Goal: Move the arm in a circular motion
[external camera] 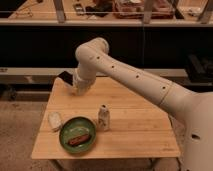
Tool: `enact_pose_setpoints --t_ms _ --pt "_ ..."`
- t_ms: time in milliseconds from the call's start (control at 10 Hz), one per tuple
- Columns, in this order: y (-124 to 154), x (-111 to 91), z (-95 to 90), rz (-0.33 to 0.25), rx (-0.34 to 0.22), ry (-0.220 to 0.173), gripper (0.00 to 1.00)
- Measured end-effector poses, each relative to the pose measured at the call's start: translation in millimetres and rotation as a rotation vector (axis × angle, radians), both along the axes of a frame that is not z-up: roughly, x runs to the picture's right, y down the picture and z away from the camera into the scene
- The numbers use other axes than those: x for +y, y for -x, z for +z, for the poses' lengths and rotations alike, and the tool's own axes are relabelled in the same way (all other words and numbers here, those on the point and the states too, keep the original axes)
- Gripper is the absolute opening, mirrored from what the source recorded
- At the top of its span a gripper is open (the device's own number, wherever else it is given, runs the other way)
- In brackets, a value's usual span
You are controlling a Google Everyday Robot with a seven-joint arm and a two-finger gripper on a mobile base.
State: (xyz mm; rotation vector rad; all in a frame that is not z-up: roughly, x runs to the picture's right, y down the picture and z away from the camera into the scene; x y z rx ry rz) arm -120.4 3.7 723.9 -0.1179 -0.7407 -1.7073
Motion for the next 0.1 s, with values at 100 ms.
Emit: enact_pose_setpoints --t_ms 100 --pt "-12.1 -5.1 37.3 0.002 0.077 -0.018 0.0"
